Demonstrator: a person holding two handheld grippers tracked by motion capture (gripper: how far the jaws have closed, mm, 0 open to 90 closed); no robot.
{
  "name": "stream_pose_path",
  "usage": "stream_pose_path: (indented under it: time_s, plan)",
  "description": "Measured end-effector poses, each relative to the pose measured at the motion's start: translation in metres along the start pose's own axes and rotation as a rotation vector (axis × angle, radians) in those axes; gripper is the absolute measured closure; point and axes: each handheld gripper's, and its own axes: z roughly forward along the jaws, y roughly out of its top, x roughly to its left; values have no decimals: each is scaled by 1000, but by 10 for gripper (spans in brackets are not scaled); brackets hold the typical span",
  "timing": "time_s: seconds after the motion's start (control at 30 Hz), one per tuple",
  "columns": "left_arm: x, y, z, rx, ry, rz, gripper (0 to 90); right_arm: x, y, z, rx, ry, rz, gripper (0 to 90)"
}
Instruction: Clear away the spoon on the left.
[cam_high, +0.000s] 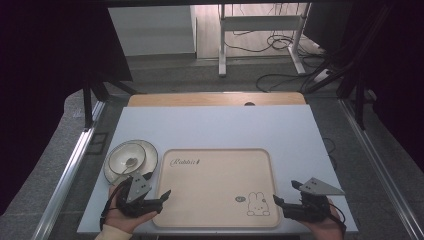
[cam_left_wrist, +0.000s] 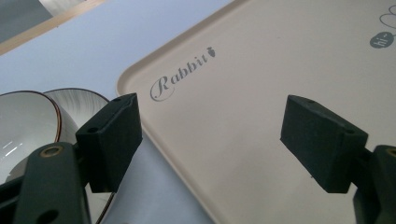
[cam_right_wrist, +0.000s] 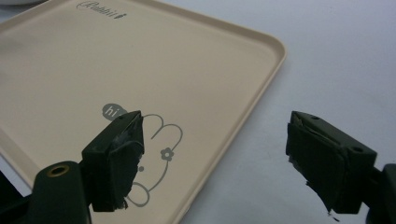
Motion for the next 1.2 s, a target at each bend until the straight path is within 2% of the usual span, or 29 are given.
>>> stream_pose_path:
  time_s: [0.13,0.2,0.33,0.5,0.63,0.73,0.8,0.83,0.93,1.0,1.1,1.2]
  plan:
    - [0,4,-2,-3,-5,1,204,-2,-1,1,-1,-1,6,199]
    - [0,8,-4,-12,11,-2,202,-4,-1,1,4,1,18,204]
    - [-1,17,-9,-38,5,-21,212,-5,0,0,-5,5,25,205]
    - [-5,27,-6,-1,-19,-14,223,-4,2,-2,-14,10,29,205]
    - [-4,33,-5,19,-33,1,227,-3,2,-1,-14,14,14,205]
    - [0,38,-4,42,-4,14,227,-3,3,-2,-25,21,3,204]
    - [2,40,-4,41,13,-3,225,-3,2,-2,-26,21,2,204]
    - [6,41,-6,34,30,-23,223,-3,2,-3,-23,18,2,204]
    - [10,42,-9,23,47,-25,225,-3,1,-3,-15,15,-2,203]
    - [14,40,-13,15,58,-32,229,-4,0,-3,-12,11,-1,202]
    - [21,32,-24,-11,80,-63,235,-5,-1,-6,-10,4,5,202]
    - [25,30,-29,-9,98,-64,238,-7,-2,-6,-6,-1,6,202]
